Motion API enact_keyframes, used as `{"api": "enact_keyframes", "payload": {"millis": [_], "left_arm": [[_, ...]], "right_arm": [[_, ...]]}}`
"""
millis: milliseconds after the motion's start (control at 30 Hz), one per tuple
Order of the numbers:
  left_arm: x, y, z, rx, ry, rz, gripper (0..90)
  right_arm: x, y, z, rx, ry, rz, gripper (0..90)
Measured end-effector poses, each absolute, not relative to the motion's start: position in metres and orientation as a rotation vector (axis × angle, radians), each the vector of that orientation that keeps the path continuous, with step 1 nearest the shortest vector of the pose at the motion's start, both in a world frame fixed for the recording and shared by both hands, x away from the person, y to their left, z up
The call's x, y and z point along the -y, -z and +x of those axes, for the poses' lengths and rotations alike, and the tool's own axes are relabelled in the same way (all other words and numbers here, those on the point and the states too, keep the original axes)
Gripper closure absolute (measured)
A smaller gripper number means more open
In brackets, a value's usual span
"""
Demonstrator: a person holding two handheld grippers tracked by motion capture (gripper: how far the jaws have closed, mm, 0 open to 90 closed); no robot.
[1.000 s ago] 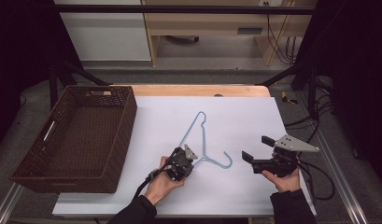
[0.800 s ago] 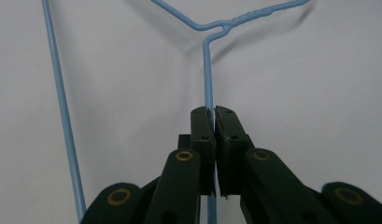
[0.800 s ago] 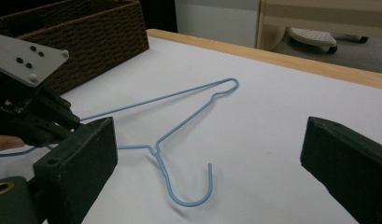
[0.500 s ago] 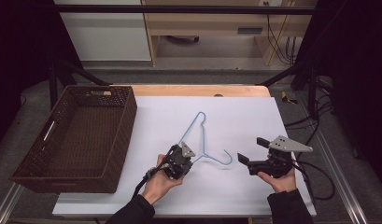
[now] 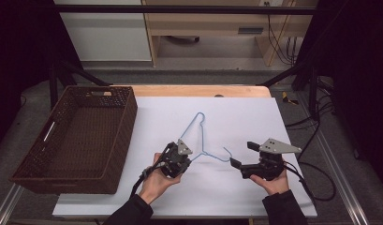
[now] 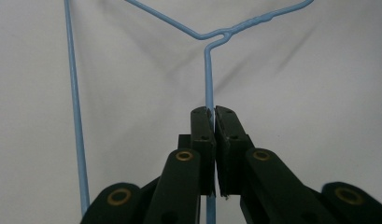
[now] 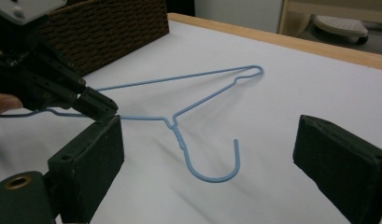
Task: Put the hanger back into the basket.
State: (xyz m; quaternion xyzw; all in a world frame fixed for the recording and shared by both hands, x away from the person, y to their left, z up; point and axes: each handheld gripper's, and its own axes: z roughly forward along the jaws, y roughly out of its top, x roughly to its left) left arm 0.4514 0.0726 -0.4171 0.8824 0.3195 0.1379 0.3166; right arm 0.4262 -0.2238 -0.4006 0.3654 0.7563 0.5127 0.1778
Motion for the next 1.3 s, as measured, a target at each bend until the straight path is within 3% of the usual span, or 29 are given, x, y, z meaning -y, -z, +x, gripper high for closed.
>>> {"api": "enact_keyframes", "payload": {"millis": [1300], "left_arm": [[-0.088, 0.398, 0.451, -0.852, -0.386, 2.281, 87.2]], "right_arm": [[0.181, 0.440, 0.444, -2.326, -1.439, 1.052, 18.4]]}}
